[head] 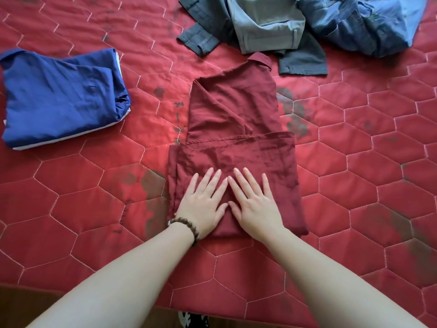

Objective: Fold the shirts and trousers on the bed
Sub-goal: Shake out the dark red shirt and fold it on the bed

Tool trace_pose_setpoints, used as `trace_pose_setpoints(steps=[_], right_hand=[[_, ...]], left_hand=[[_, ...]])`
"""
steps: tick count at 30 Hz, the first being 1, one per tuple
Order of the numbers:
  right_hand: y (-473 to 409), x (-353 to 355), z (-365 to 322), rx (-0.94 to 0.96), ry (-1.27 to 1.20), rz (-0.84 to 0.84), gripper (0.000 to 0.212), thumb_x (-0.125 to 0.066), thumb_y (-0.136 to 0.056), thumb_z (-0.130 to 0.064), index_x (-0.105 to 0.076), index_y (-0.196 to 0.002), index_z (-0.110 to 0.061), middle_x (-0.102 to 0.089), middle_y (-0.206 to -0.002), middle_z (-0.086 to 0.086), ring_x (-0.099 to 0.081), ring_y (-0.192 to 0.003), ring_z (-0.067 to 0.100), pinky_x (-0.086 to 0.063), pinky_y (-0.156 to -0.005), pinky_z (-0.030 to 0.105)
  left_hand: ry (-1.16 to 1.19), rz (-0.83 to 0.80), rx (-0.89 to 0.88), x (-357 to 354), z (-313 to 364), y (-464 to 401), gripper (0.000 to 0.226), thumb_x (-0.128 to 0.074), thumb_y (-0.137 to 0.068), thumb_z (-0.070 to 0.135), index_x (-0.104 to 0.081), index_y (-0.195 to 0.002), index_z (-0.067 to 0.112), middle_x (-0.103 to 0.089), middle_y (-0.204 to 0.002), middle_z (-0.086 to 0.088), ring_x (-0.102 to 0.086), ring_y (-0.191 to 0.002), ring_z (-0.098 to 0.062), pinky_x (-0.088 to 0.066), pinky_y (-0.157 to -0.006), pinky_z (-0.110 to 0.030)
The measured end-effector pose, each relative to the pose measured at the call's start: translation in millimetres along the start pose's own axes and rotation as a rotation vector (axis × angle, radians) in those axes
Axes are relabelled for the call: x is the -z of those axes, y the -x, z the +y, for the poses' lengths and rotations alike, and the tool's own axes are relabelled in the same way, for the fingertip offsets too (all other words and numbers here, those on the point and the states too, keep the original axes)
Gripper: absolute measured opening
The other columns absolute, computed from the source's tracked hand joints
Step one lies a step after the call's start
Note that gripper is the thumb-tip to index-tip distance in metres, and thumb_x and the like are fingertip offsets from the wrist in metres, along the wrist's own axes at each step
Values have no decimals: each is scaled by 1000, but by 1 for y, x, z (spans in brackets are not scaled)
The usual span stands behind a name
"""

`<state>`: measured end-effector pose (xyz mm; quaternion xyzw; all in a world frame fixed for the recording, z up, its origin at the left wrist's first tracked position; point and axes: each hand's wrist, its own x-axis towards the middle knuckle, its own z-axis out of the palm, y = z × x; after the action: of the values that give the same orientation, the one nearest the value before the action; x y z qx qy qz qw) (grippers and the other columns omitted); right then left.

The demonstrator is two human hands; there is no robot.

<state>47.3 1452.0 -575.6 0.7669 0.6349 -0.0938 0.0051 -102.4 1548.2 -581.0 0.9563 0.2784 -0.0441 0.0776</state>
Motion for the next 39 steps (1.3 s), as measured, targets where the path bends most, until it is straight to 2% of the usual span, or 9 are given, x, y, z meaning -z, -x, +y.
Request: trace_pose_setpoints(steps=[6, 12, 17, 22, 26, 30, 33, 35, 39], right_hand=[[12, 0, 52, -209, 91, -36, 62, -25, -94, -58, -20, -151, -34, -14, -160, -2, -11, -148, 18, -4, -118, 53], [13, 8, 70, -256, 8, -168, 63, 1, -88, -65, 17, -145, -44, 25, -154, -15, 23, -144, 10, 11, -117, 48], [34, 25, 102, -77, 53, -87, 52, -25, -96, -34, -27, -149, -30, -23, -158, -4, -15, -147, 17, -8, -117, 51], [57, 31, 133, 96, 204, -51, 94, -59, -60, 5, -34, -145, -24, -34, -154, 0, -23, -143, 20, -14, -114, 49], [51, 27, 129, 169, 184, -13, 74, -30, -71, 0, -43, -141, -22, -48, -144, 5, -45, -133, 23, -18, -112, 45], [40, 22, 111, 58, 48, 115, 52, -34, -78, -8, -69, -116, -18, -65, -119, 13, -63, -110, 32, -29, -108, 43], [29, 28, 95, -115, -188, 113, 42, -38, -78, -8, -73, -100, -16, -68, -102, 5, -62, -98, 33, -37, -105, 42], [18, 43, 94, -265, -402, 39, 42, -45, -74, 4, -73, -97, -17, -67, -99, -2, -57, -96, 29, -42, -98, 39], [-11, 98, 103, -375, -703, -65, 33, -56, -79, 10, -74, -97, -11, -63, -117, -9, -52, -121, 15, -35, -108, 42]], left_hand=[[-37, -40, 133, -6, -44, 5, 64, -26, -91, 58, -21, -150, 35, -17, -159, -2, -14, -147, -23, -10, -115, -56], [7, -53, 141, -1, -59, 6, 63, -21, -94, 53, -21, -151, 28, -14, -160, 2, -6, -147, -16, -4, -116, -56], [-116, 97, -154, 20, -80, 26, 58, -34, -83, 10, -45, -140, 10, -35, -152, -8, -25, -143, -24, -16, -113, -59], [-42, -51, -359, 5, -106, 40, 84, -27, -73, -6, -20, -151, 23, -31, -154, -7, -8, -148, -19, -12, -117, -37], [98, -162, -323, 10, -109, 36, 81, -33, -71, 12, -28, -149, 28, -30, -154, 0, -19, -144, -16, -14, -115, -35], [239, -52, -228, 14, -97, 29, 73, -31, -65, 7, -56, -132, 21, -54, -138, -3, -48, -130, -21, -20, -112, -32], [421, 66, 80, 23, -77, 22, 61, -29, -71, 12, -69, -116, 20, -64, -125, 1, -54, -125, -23, -25, -109, -21], [543, -28, 267, 37, -77, 15, 51, -35, -78, 29, -69, -116, 25, -67, -121, 1, -48, -129, -23, -35, -107, -28], [1005, -107, 345, 74, -99, -12, 32, -49, -72, 42, -70, -84, 20, -70, -76, -6, -61, -74, -15, -52, -75, -41]])
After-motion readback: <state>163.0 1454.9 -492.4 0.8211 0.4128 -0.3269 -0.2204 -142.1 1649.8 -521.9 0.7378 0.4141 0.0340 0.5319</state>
